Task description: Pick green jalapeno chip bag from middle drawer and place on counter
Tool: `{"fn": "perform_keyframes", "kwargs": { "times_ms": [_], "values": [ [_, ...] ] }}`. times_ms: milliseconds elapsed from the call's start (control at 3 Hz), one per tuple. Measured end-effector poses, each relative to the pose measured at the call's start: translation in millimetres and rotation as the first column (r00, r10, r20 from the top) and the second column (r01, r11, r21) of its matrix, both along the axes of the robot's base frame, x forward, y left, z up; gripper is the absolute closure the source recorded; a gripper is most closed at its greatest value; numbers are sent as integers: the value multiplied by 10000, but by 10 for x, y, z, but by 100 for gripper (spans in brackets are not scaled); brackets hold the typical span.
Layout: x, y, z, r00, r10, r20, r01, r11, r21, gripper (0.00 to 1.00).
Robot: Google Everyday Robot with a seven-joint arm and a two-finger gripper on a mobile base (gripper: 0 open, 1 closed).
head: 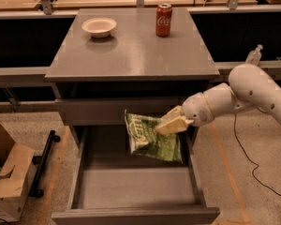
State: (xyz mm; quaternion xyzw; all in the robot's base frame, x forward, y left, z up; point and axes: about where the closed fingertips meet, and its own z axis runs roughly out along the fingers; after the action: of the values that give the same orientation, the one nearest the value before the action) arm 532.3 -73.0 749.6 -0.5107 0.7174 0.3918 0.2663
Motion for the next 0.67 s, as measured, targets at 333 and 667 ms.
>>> {"fn": "perform_keyframes", "kwargs": {
  "times_ms": [333,667],
  "values": [
    [211,-151,653,9965,-335,767,387,9970,-670,100],
    [357,-226,952,9904,-567,1259,658,9954,-689,100]
  ]
}}
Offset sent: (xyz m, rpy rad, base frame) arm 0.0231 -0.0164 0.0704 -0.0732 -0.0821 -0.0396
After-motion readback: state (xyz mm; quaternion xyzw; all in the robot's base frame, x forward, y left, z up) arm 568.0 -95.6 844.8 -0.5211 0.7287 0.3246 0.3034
